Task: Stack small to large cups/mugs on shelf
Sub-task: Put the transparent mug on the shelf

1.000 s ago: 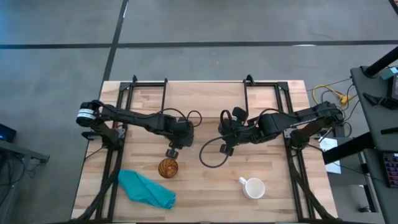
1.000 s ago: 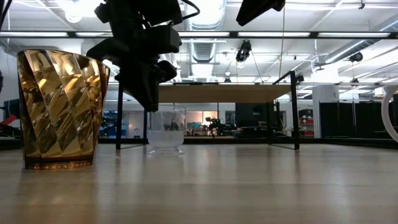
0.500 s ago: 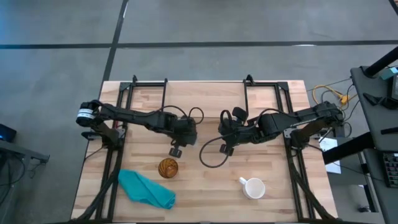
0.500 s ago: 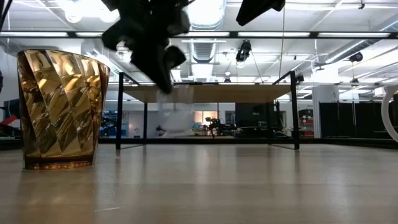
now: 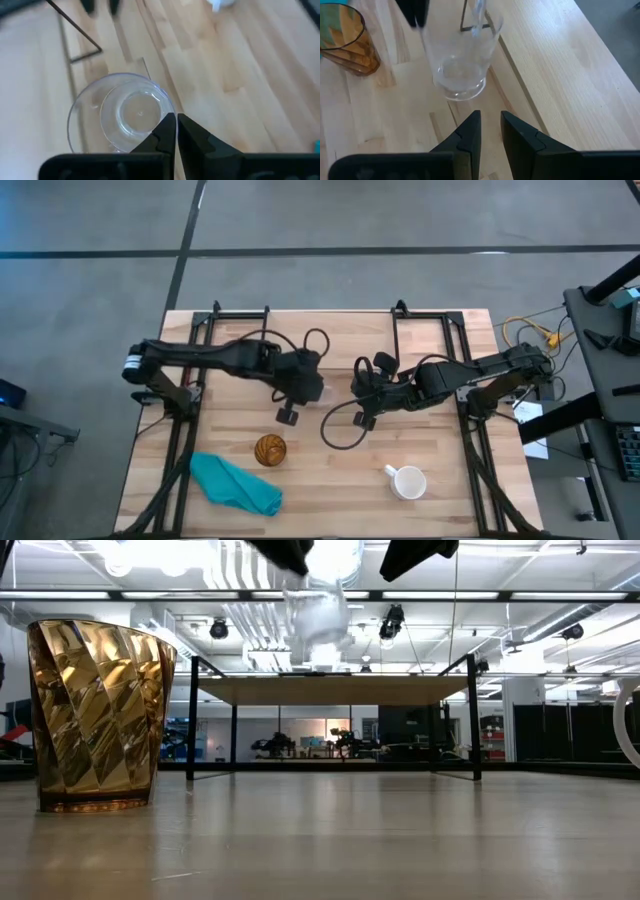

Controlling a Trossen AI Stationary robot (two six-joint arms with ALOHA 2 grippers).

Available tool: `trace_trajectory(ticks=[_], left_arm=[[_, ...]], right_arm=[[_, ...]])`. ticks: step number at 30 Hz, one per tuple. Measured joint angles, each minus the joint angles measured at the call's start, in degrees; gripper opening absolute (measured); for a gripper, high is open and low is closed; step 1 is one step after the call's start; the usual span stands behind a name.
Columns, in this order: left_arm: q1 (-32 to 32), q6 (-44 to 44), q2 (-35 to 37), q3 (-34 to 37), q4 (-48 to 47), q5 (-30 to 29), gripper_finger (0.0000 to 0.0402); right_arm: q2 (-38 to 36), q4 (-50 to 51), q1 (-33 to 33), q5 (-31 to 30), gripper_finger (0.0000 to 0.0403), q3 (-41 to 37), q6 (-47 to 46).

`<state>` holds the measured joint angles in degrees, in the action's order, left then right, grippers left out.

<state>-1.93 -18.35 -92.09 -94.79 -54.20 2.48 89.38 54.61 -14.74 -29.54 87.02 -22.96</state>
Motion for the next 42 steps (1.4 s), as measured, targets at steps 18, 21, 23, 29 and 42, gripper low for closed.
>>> trace_trajectory(ticks=[18,21,23,29,42], left_arm=[[9.93,7.65,-0.08,-12.80,-17.93,-12.37,0.0000],[13.69,9.44,-0.22,-12.66,-19.24,-12.44,0.0000],[15.95,11.32,-0.51,-12.61,-18.84,-12.44,0.0000],[21.40,15.09,-0.63,-12.53,-18.99,-9.22,0.0000],[22.60,18.44,-0.66,-10.99,-21.83,-2.73,0.0000]], right_arm=[[0.00,-0.09,0.00,-0.02,0.0068,-0.02,-0.62],[0.00,-0.09,0.00,-0.02,0.0068,-0.01,-1.09],[0.00,-0.14,0.00,-0.02,0.0068,-0.02,-1.11],[0.00,-0.28,0.00,-0.02,0.0068,-0.02,-1.10],[0.00,-0.40,0.00,-0.02,0.0068,-0.02,-1.05]])
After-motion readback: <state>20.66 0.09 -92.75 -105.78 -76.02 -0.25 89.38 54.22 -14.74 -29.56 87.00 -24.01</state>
